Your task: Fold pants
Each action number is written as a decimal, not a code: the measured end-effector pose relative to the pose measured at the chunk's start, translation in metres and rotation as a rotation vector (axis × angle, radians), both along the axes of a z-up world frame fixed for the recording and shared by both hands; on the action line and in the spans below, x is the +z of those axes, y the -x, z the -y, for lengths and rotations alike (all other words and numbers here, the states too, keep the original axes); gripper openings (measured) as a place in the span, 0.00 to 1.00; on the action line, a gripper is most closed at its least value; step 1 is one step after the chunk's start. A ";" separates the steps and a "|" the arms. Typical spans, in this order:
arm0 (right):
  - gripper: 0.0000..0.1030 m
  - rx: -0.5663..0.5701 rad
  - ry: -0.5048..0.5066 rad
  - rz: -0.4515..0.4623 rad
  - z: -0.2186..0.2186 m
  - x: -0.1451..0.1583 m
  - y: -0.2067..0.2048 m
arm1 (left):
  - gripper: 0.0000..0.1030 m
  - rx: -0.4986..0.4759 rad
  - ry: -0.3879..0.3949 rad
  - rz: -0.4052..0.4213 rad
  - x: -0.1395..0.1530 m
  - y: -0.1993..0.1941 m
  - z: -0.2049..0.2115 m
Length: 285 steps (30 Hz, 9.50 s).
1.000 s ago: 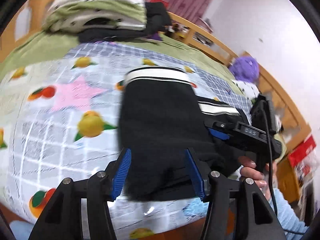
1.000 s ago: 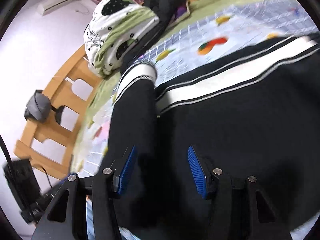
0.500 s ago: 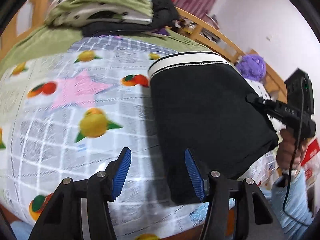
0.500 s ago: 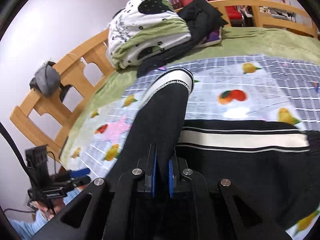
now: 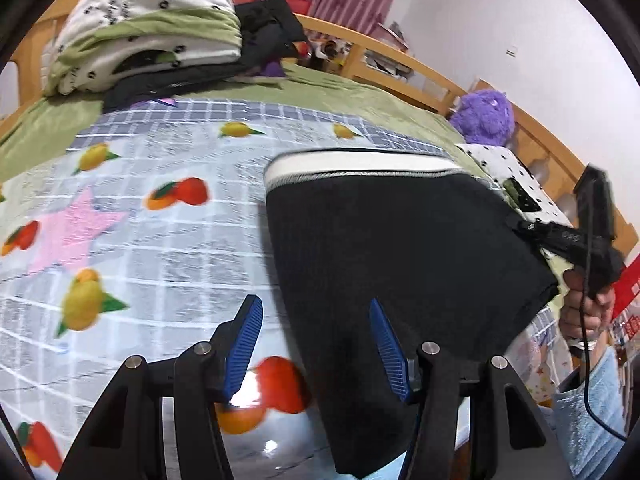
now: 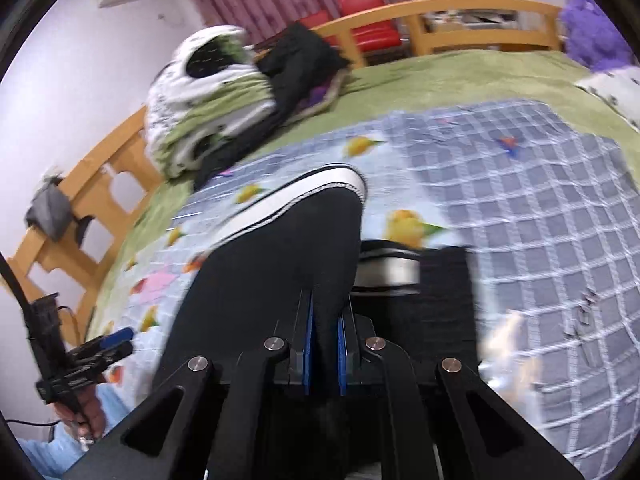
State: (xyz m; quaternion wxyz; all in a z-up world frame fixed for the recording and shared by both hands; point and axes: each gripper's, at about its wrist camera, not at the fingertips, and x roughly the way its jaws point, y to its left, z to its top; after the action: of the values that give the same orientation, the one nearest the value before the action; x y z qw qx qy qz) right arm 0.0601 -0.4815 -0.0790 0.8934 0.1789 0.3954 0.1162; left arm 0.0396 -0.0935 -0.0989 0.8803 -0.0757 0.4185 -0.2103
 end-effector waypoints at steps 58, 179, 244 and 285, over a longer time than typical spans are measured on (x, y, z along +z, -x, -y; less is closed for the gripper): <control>0.29 -0.051 0.258 0.060 -0.034 -0.067 0.076 | 0.50 -0.087 -0.121 0.000 -0.017 0.018 0.019; 0.37 0.110 0.147 0.003 -0.191 -0.070 0.068 | 0.08 0.102 -0.123 0.109 -0.031 0.068 -0.161; 0.42 0.059 0.285 0.101 -0.193 -0.070 -0.119 | 0.28 0.100 -0.185 0.033 -0.043 -0.170 -0.090; 0.47 -0.022 0.295 -0.011 -0.201 -0.066 -0.072 | 0.30 0.035 -0.210 0.040 -0.036 -0.131 -0.105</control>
State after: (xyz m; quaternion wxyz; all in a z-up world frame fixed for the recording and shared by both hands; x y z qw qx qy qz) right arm 0.1321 -0.2809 -0.1445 0.9090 0.0505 0.4112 0.0460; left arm 0.1702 0.0114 -0.1348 0.8951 0.0139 0.4193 -0.1511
